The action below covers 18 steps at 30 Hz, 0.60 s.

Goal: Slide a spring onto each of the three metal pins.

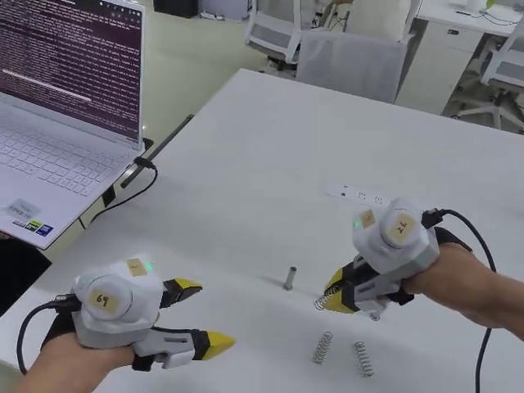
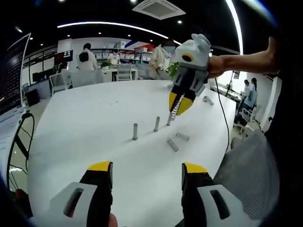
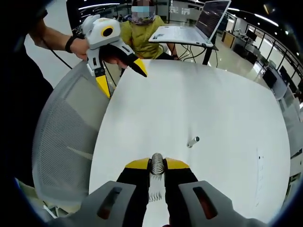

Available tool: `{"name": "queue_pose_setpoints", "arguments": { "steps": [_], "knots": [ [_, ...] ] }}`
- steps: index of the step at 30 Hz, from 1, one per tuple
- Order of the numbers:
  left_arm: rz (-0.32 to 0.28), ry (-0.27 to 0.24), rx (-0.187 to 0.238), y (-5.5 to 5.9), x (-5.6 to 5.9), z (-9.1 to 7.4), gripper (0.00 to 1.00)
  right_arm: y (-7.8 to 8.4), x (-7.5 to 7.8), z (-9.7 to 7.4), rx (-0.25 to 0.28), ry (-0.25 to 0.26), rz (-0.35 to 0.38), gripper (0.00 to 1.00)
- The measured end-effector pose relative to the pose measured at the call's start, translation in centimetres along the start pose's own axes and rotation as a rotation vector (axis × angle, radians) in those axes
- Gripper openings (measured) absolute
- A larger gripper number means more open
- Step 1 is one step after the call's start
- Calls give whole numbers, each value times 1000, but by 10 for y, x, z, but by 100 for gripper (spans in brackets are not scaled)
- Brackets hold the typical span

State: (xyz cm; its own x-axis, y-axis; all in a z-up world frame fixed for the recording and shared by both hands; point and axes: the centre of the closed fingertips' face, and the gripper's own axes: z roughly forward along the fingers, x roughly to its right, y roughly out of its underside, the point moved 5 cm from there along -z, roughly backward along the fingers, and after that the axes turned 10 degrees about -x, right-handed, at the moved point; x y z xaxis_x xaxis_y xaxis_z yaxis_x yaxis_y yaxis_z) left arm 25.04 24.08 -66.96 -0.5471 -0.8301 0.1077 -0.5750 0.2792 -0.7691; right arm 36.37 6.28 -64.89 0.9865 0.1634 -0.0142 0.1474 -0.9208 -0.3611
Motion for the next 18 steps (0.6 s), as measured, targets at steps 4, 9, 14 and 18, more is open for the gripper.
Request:
{"name": "queue_pose_setpoints", "arguments": {
  "steps": [4, 9, 14, 18],
  "knots": [
    [-16, -14, -1, 5, -5, -5, 57, -4, 8, 2, 0, 5, 2, 8],
    [-32, -26, 5, 6, -7, -8, 61, -8, 17, 5, -9, 8, -6, 8],
    [-46, -32, 13, 7, -8, -10, 62, -12, 25, 10, -14, 5, -15, 8],
    [-56, -36, 18, 6, -6, -11, 61, -15, 30, 13, -23, 2, -23, 8]
  ]
}}
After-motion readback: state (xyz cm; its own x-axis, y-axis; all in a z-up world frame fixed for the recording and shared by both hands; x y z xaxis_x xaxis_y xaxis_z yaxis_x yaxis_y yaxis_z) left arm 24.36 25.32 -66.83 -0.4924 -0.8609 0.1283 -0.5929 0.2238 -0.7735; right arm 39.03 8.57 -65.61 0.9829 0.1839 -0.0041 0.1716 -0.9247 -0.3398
